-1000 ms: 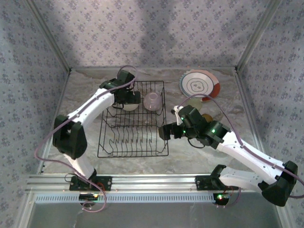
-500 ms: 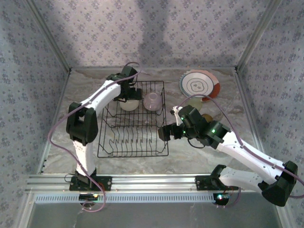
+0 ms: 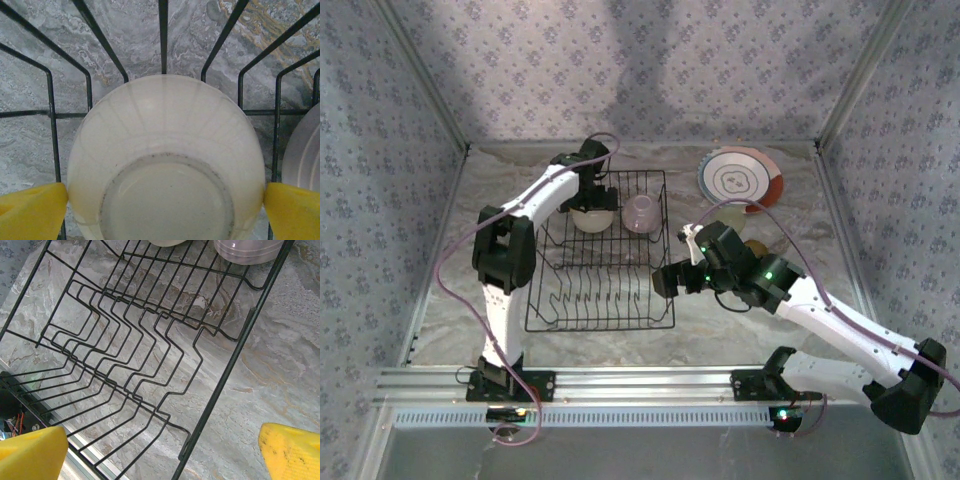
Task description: Unload the mixed dishes from the dish rack
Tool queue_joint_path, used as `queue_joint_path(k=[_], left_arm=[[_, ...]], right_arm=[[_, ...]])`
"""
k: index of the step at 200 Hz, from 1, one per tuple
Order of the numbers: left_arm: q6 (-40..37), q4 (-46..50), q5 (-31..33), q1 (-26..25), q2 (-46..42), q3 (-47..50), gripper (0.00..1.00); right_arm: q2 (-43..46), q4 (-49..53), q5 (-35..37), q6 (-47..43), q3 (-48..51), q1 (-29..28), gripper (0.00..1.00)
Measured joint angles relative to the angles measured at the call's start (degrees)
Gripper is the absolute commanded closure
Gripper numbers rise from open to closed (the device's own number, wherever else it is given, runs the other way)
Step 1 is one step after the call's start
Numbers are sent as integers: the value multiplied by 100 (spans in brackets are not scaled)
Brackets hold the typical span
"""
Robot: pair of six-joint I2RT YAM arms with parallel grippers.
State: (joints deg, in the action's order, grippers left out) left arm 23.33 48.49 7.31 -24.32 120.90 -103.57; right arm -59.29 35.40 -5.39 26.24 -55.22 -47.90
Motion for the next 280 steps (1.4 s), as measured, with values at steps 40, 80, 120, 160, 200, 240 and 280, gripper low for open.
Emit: queue_joint_path(k=[40, 80, 120, 160, 200, 240, 280], left_arm=[[7, 55, 44, 7, 55, -68, 1], [24, 66, 39, 13, 76, -94, 1], [24, 63, -7, 33, 105, -109, 1], [24, 50, -48, 44, 107, -98, 1], [26, -31, -138, 76, 103, -31, 1], [24, -188, -201, 96, 37, 116, 1], [-9, -404, -293, 118, -85, 341, 1]], right_arm=[[0, -50, -37, -20, 11, 0, 0], [105, -393, -177, -26, 125, -2, 0], [258, -879, -415, -92, 260, -2, 0], [330, -1327, -662, -190, 297, -2, 0], [343, -1550, -802, -216, 302, -2, 0], [343, -1626, -863, -219, 321, -2, 0], [343, -1650, -883, -216, 356, -2, 0]])
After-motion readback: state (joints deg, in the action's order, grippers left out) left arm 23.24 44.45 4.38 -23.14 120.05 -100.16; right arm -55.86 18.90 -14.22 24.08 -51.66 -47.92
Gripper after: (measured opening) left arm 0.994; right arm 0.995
